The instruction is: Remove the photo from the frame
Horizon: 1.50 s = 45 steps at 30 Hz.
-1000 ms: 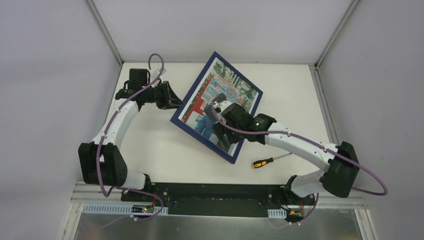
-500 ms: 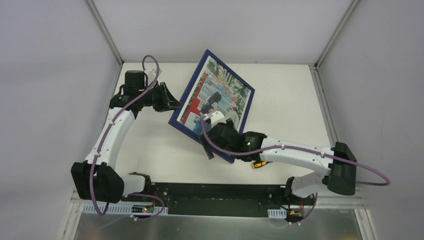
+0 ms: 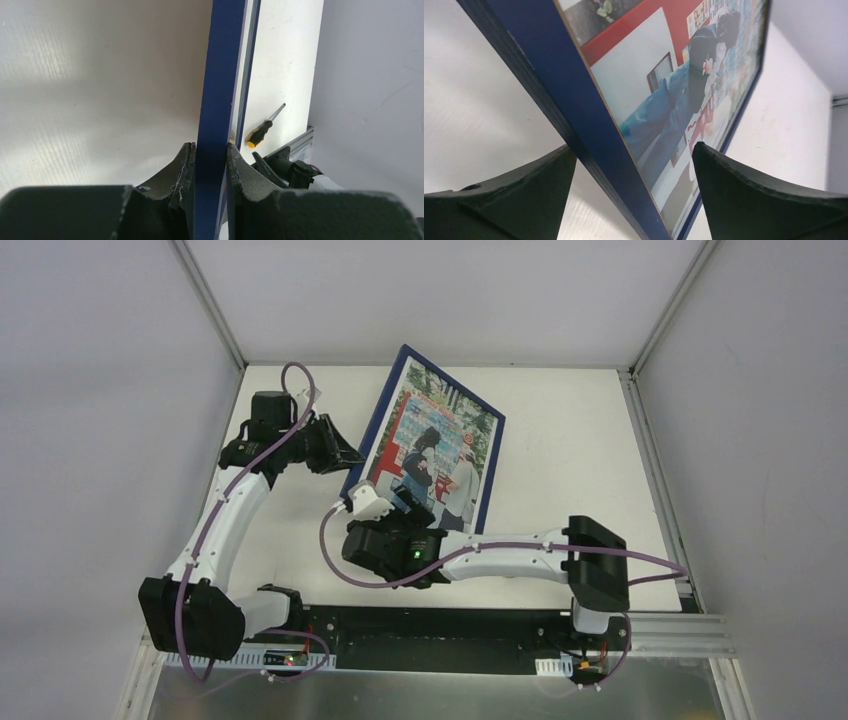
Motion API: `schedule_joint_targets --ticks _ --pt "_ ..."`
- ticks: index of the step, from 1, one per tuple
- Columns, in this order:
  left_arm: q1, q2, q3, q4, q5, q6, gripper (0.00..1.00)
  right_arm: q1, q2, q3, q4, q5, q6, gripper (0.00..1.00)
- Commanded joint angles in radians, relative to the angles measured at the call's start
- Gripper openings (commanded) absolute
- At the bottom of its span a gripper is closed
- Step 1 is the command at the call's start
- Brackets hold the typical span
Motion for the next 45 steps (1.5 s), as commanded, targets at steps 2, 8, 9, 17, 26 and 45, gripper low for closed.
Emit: schedule_joint_targets --ticks 2,8,9,17,26,45 --pt "0.003 -0.049 -0.013 -0.012 -0.069 -0.076 0.00 0.015 0.070 0.019 0.104 0.219 -0.159 0.86" --pt "0.002 -0.058 -0.021 -0.015 -0.069 -0.109 0.00 0.017 0.091 -0.009 0.174 0.272 -0.248 0.68" --pt "0.003 -0.058 -0.020 -0.015 -0.070 -0.114 0.00 0.017 0.093 -0.015 0.180 0.273 -0.256 0.65" --pt "0.002 -0.041 -0.008 -0.015 -0.061 -0.178 0.00 0.021 0.072 -0.053 0.229 0.237 -0.296 0.16" --pt "-0.023 0.029 0.022 0.012 -0.002 -0.245 0.51 0.028 0.009 -0.167 0.407 0.184 -0.403 0.00" --pt "-0.117 0.244 0.142 0.125 -0.018 -0.227 0.32 0.032 -0.070 -0.248 0.477 0.116 -0.407 0.00"
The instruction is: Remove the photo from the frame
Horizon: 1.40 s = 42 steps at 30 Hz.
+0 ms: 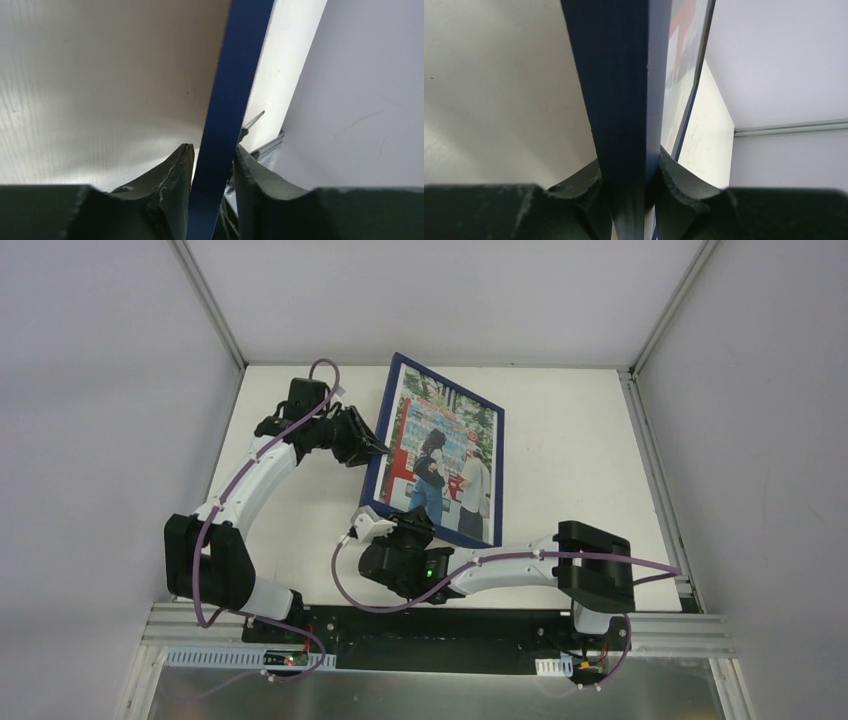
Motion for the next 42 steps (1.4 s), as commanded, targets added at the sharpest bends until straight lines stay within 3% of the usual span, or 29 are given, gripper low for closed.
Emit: schedule_joint_targets --ticks 1,3,5,8,9,11,17,27,34,42 --pt "-0.004 0.022 0.081 0.058 0.005 0.017 0.24 0.003 -0.081 0.004 0.121 -0.056 0.079 0.00" --pt "-0.004 0.016 0.091 0.058 -0.012 0.029 0.09 0.003 -0.087 0.000 0.112 -0.065 0.086 0.01" --pt "-0.003 -0.002 0.093 0.045 -0.043 0.043 0.00 0.001 -0.093 0.001 0.089 -0.077 0.099 0.33" --pt "0.000 -0.040 0.097 0.002 -0.088 0.077 0.00 0.001 -0.107 0.018 0.019 -0.106 0.129 0.80" --pt "0.000 -0.049 0.108 -0.026 -0.107 0.093 0.00 0.001 -0.112 0.026 -0.035 -0.108 0.147 0.89" --pt "0.001 -0.063 0.135 -0.089 -0.147 0.136 0.00 0.002 -0.143 0.035 -0.120 -0.158 0.191 0.98" --pt "0.002 -0.083 0.258 -0.298 -0.307 0.266 0.00 0.003 -0.371 -0.015 -0.270 -0.418 0.276 0.99" --pt "-0.009 -0.057 0.542 -0.642 -0.585 0.438 0.00 -0.054 -0.653 -0.123 -0.611 -0.524 0.596 0.99" --pt "-0.142 0.127 0.875 -0.891 -0.818 0.502 0.00 -0.240 -0.789 -0.204 -0.660 -0.761 0.780 0.99" --pt "-0.298 0.398 1.275 -1.071 -1.020 0.515 0.00 -0.392 -0.772 -0.183 -0.685 -0.833 0.840 0.99"
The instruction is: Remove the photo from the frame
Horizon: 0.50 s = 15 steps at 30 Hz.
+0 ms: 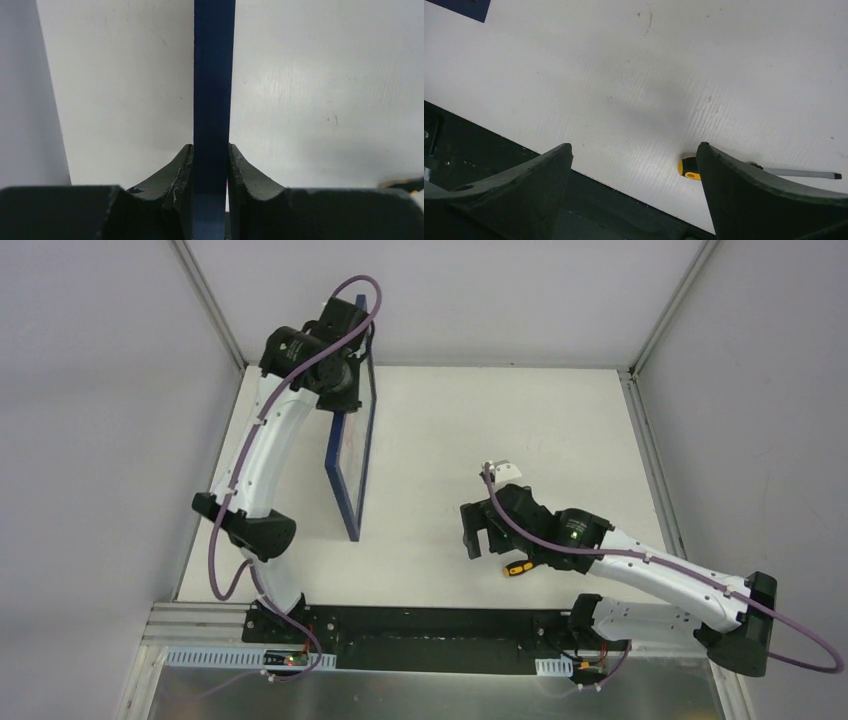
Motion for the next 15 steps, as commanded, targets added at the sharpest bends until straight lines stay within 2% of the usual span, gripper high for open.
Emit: schedule_joint_targets --ticks 1,5,10,15 --pt "-0.095 0.104 0.170 -0.120 -0.194 0.030 0.00 -0.070 0.008 0.031 -0.037 -0.069 0.076 0.99" --pt "-0.199 0.195 0.228 -0.126 -0.228 -0.003 0.00 -0.212 0.006 0.031 -0.060 -0.146 0.148 0.99" --pt "-0.281 0.254 0.218 -0.120 -0.207 -0.062 0.00 -0.476 0.014 0.028 -0.016 -0.468 0.279 0.99" --pt "-0.304 0.238 0.147 -0.010 -0.121 -0.084 0.00 -0.710 0.129 0.151 0.033 -0.670 0.442 0.99"
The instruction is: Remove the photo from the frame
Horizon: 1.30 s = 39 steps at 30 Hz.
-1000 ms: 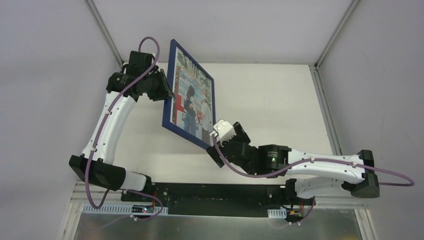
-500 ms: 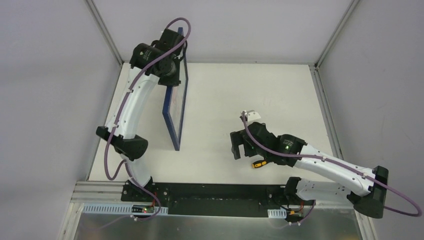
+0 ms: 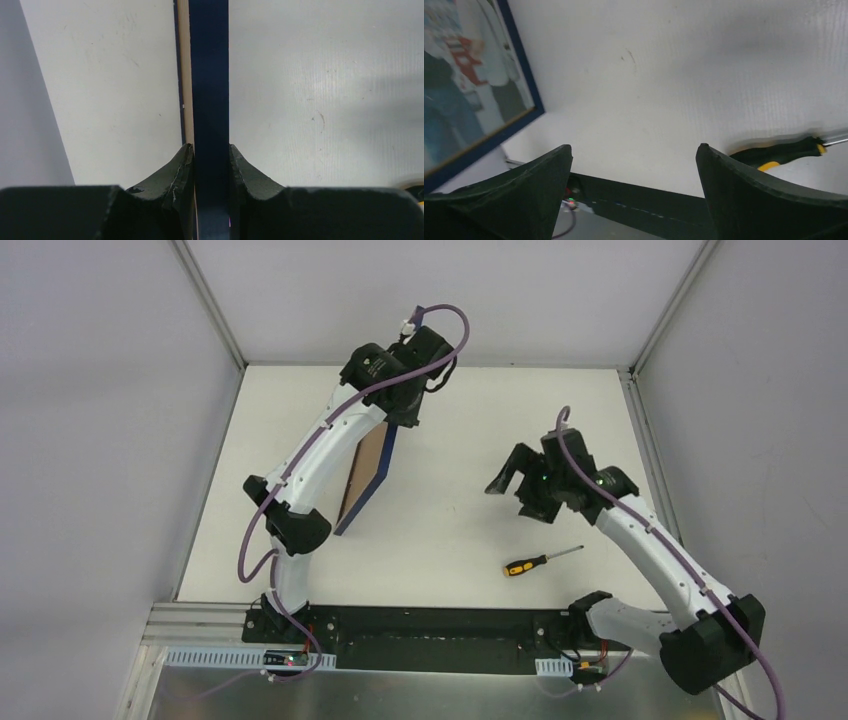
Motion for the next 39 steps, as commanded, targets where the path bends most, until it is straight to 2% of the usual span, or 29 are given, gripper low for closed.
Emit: schedule_joint_targets --ticks 1,4,9,19,23,29,32,35,38,39 --pt "-0.003 -0.014 -0.060 0.054 0.124 -0.056 0.00 -0.165 0.111 0.149 0.084 -0.271 0.220 0.99" --pt "-0.007 -0.034 -0.112 0.124 0.202 -0.080 0.00 -0.229 0.231 0.283 0.139 -0.301 0.291 0.99" --pt "-0.021 -0.026 -0.149 0.180 0.314 -0.097 0.00 -0.236 0.494 0.631 0.042 -0.299 0.335 0.98" --pt "-0.026 -0.031 -0.228 0.236 0.391 -0.103 0.00 -0.196 0.864 1.108 -0.058 -0.321 0.251 0.98" --pt "-0.032 -0.022 -0.236 0.242 0.411 -0.099 0.00 -0.169 0.932 1.164 -0.051 -0.347 0.238 0.97" --pt "-0.036 -0.016 -0.251 0.245 0.438 -0.094 0.00 -0.118 0.972 1.156 -0.014 -0.363 0.193 0.92" --pt "-0.038 -0.015 -0.255 0.247 0.446 -0.097 0.00 -0.104 0.977 1.123 -0.008 -0.373 0.180 0.76" --pt "-0.039 -0.016 -0.258 0.248 0.451 -0.097 0.00 -0.105 0.942 1.023 0.059 -0.377 0.190 0.59" --pt "-0.039 -0.029 -0.276 0.253 0.456 -0.101 0.00 -0.110 0.899 0.914 0.173 -0.401 0.206 0.35" --pt "-0.038 -0.034 -0.286 0.260 0.459 -0.103 0.06 -0.115 0.894 0.890 0.195 -0.413 0.210 0.28"
